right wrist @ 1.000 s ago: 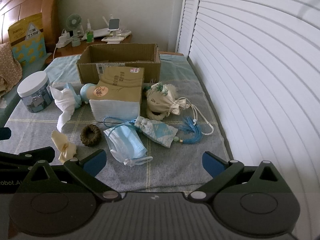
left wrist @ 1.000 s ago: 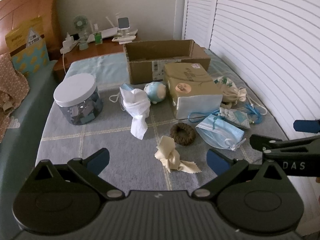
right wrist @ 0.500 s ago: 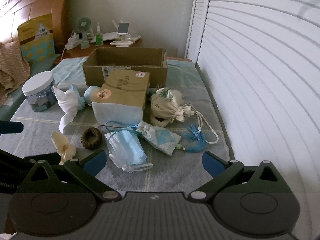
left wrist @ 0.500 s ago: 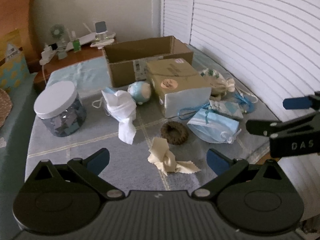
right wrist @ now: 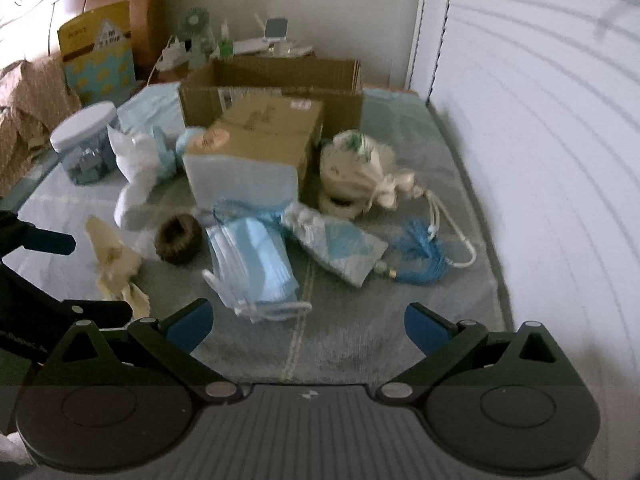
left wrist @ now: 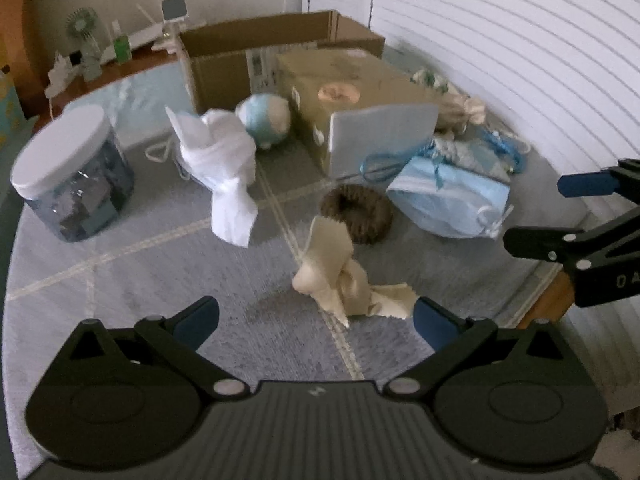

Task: Organize soft objects
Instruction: 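Reach the left tool to the cream knotted cloth while the right tool approaches the blue mask, then close the left tool on the cream cloth while the right tool grasps the blue mask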

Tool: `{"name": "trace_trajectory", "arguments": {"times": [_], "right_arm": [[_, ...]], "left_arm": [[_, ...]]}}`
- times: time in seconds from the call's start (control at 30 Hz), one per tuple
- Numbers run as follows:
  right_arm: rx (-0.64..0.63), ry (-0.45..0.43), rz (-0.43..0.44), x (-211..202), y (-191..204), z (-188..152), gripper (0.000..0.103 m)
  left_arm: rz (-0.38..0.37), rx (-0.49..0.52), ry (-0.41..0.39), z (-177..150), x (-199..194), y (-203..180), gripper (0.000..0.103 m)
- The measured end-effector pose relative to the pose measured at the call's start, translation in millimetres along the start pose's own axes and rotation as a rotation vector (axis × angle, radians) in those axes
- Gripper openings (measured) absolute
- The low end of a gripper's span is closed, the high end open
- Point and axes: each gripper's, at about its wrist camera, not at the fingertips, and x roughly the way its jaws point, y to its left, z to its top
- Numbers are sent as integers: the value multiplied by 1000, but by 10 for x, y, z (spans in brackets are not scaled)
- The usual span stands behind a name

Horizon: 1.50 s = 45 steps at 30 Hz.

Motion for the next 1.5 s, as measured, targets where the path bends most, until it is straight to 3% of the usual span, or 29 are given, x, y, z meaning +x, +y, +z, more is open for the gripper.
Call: {"name": "trace_trajectory", "arguments": {"times": [0.3, 0.67, 0.83, 1.1, 1.23, 1.5], "right_arm": [[-27, 52, 4, 282, -25, -83, 103], [-48, 5, 20, 274, -46, -141, 103], [-53, -10, 25, 265, -54, -161, 103], [-51, -26, 25, 258, -55, -180, 103], [-51, -43, 25, 247, -58, -204, 103], [-58, -36, 50, 228, -22, -146, 103]], "left_arm": [[-9, 56, -7, 0, 106, 27, 103], [-10, 66, -94, -134, 64, 31, 103], [-23, 138, -101, -104, 32, -17, 100], [-92, 156, -116, -52, 29, -35, 68], [-97, 152, -129, -38, 7, -29, 38], [-76, 111, -131, -36, -65, 107, 34]]}}
